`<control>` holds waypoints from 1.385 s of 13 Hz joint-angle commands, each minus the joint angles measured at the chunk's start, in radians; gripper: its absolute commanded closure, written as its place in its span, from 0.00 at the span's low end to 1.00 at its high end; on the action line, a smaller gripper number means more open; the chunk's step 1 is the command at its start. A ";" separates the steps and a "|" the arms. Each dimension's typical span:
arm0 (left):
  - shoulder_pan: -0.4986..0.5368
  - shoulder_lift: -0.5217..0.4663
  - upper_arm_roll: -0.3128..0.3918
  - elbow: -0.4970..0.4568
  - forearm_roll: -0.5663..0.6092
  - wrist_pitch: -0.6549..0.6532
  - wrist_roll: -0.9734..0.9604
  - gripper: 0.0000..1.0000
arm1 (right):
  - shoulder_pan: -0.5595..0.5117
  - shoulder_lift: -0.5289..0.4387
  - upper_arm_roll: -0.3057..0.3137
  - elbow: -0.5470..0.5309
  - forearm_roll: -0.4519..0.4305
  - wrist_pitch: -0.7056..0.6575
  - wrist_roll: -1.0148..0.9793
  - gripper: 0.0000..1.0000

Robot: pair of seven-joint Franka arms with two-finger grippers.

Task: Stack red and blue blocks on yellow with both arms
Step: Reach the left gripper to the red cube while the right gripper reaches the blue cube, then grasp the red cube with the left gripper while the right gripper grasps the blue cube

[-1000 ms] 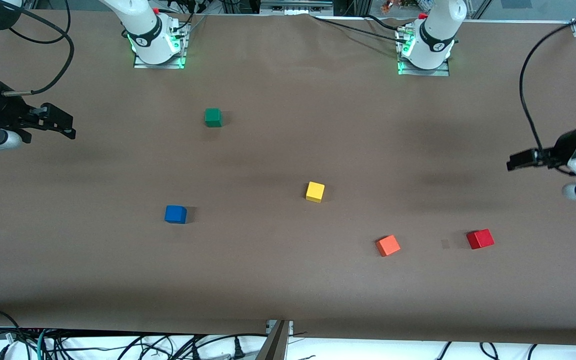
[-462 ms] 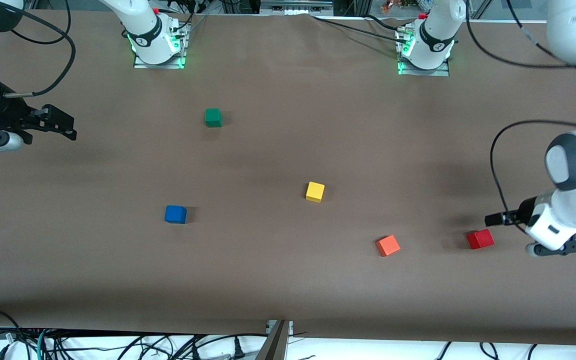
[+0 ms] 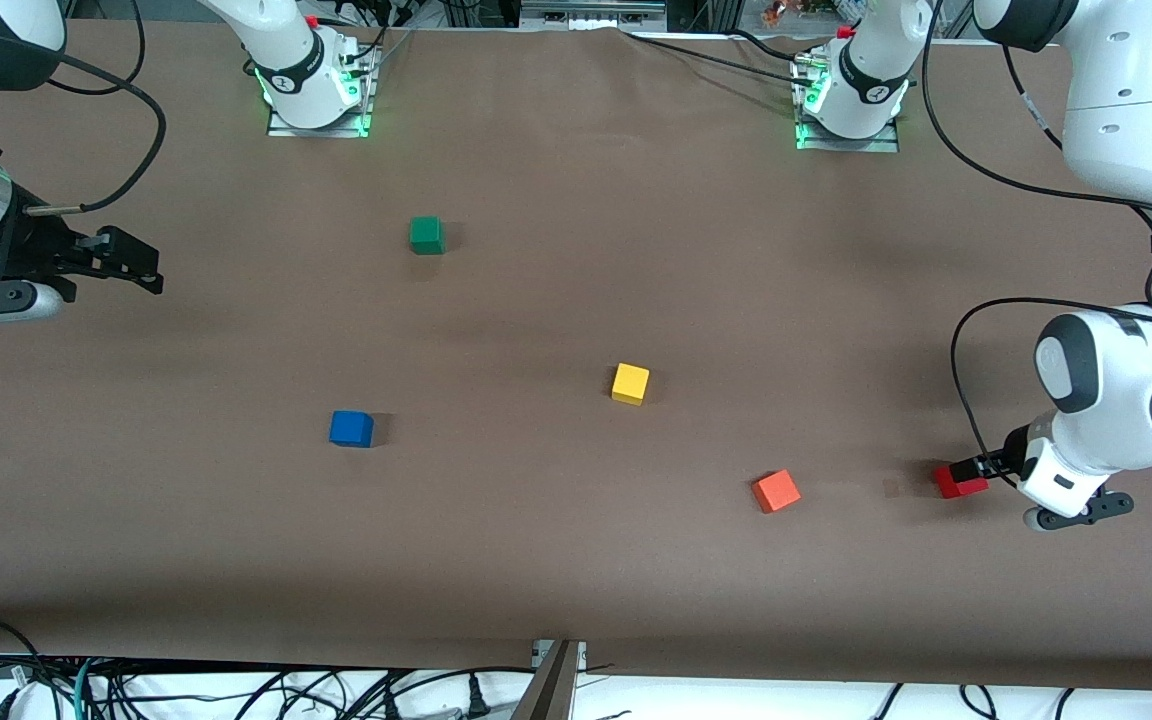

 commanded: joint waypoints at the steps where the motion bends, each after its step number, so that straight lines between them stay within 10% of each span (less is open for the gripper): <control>1: 0.002 0.020 -0.005 -0.020 -0.029 0.055 -0.026 0.00 | -0.002 0.025 0.006 0.016 0.005 0.000 -0.007 0.00; 6: 0.003 0.030 -0.007 -0.091 -0.031 0.181 -0.026 0.00 | 0.028 0.120 0.011 0.018 -0.012 -0.005 -0.013 0.00; 10: 0.000 0.027 -0.008 -0.083 -0.029 0.172 -0.012 1.00 | 0.050 0.136 0.012 0.001 -0.014 -0.011 -0.023 0.00; 18: -0.190 -0.043 -0.033 0.093 -0.028 -0.123 -0.027 1.00 | 0.094 0.385 0.012 0.027 0.047 0.252 0.087 0.00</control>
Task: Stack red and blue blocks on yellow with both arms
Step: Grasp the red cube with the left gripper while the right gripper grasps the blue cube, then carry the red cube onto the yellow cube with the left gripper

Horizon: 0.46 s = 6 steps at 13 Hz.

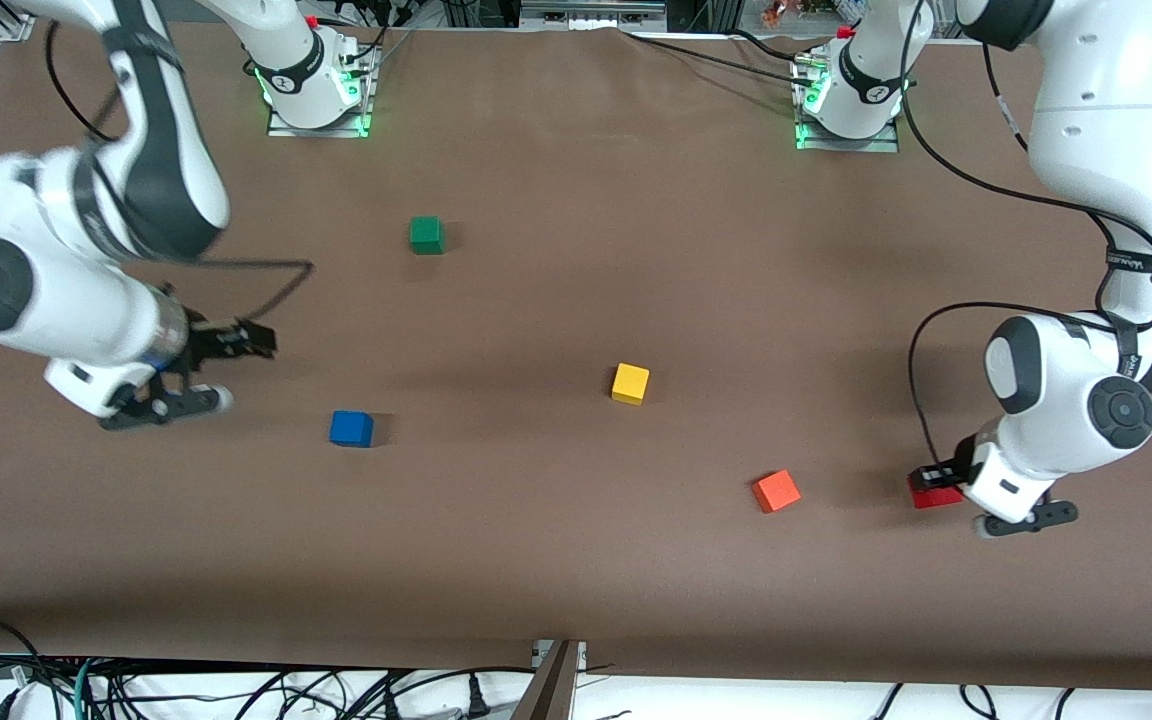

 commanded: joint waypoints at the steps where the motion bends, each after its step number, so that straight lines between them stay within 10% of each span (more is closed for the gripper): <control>1: -0.148 -0.039 0.016 0.055 -0.015 -0.112 -0.001 1.00 | 0.014 0.131 0.000 0.035 0.064 0.115 0.070 0.00; 6: -0.449 -0.054 0.018 0.060 -0.006 -0.114 -0.012 1.00 | 0.057 0.257 0.000 0.023 0.127 0.303 0.100 0.00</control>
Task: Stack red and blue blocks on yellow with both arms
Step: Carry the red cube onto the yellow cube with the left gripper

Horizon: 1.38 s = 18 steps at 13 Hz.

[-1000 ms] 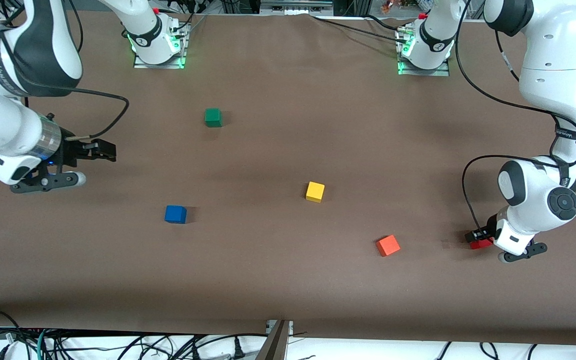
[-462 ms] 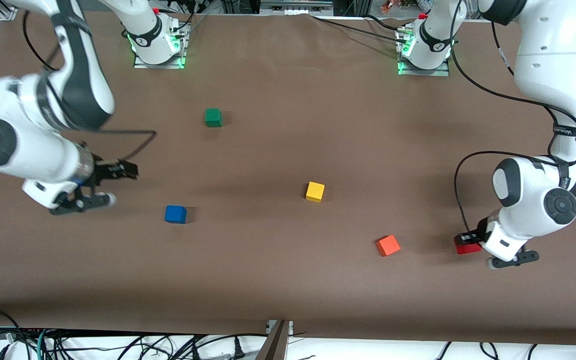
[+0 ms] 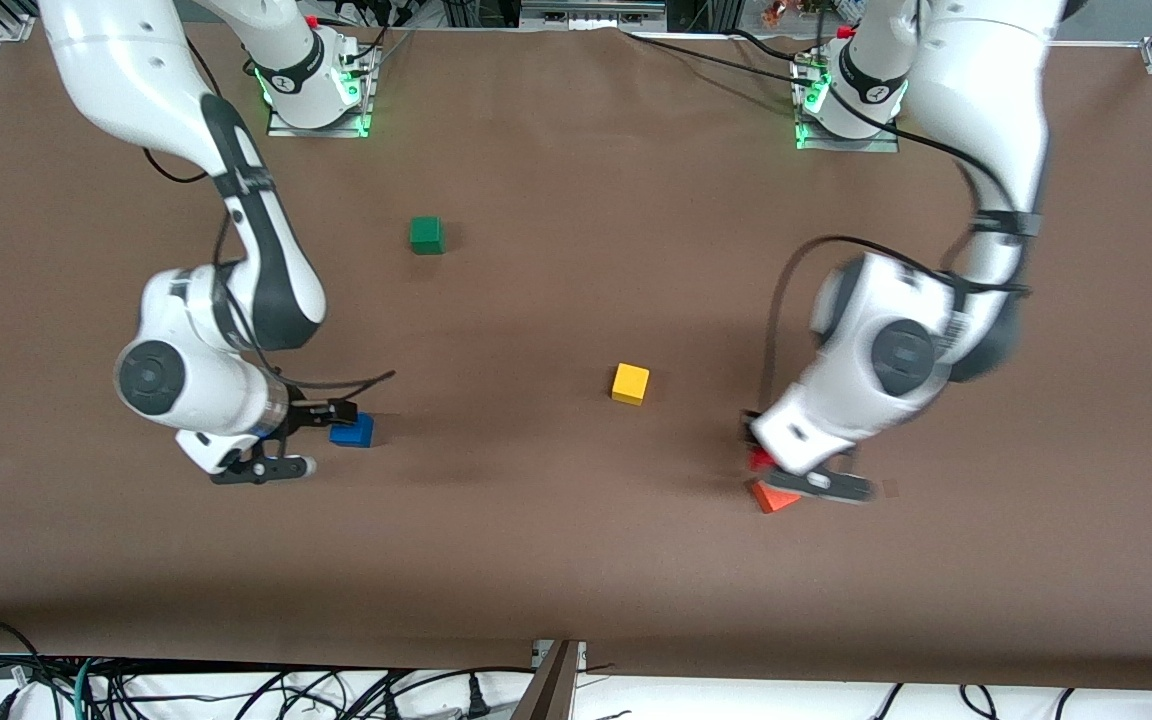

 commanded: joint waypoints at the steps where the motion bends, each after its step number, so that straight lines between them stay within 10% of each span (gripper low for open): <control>1: -0.119 0.002 0.026 0.005 -0.001 -0.015 -0.007 1.00 | 0.019 0.015 -0.001 0.009 0.015 0.007 0.038 0.00; 9: -0.257 0.072 0.028 0.000 0.091 0.006 -0.023 1.00 | 0.011 0.070 -0.003 -0.006 0.013 0.090 0.038 0.12; 15: -0.257 0.080 0.026 -0.003 0.111 0.011 -0.024 1.00 | 0.008 0.070 -0.003 -0.006 0.015 0.082 0.040 0.54; 18: -0.259 0.086 0.026 -0.003 0.108 0.013 -0.035 1.00 | 0.010 0.062 -0.003 0.001 0.015 0.078 0.032 0.57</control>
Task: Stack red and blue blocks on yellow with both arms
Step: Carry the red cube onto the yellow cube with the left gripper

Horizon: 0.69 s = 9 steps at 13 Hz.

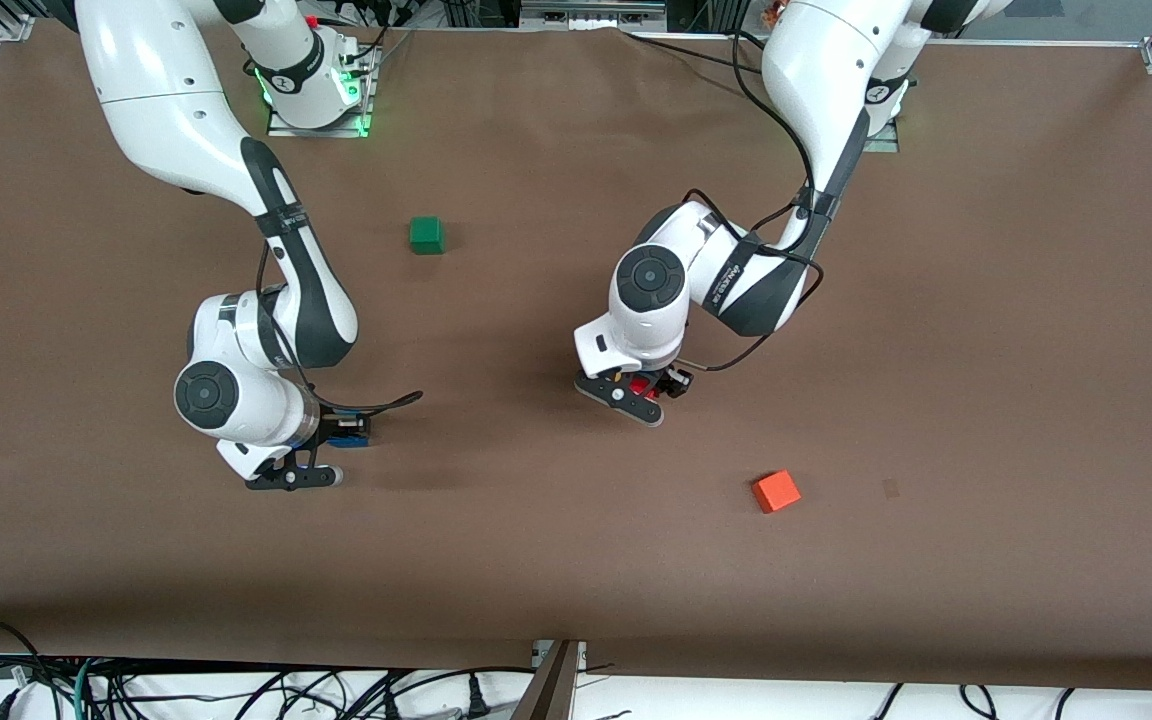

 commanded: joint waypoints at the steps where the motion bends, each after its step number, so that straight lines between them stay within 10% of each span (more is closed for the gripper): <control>1: -0.014 0.003 0.008 0.002 0.018 0.002 -0.029 1.00 | 0.004 -0.016 0.002 0.005 0.014 -0.002 -0.003 0.57; 9: -0.032 0.006 0.007 -0.021 0.008 0.018 -0.066 1.00 | 0.055 -0.023 0.021 0.196 0.016 -0.278 0.210 0.57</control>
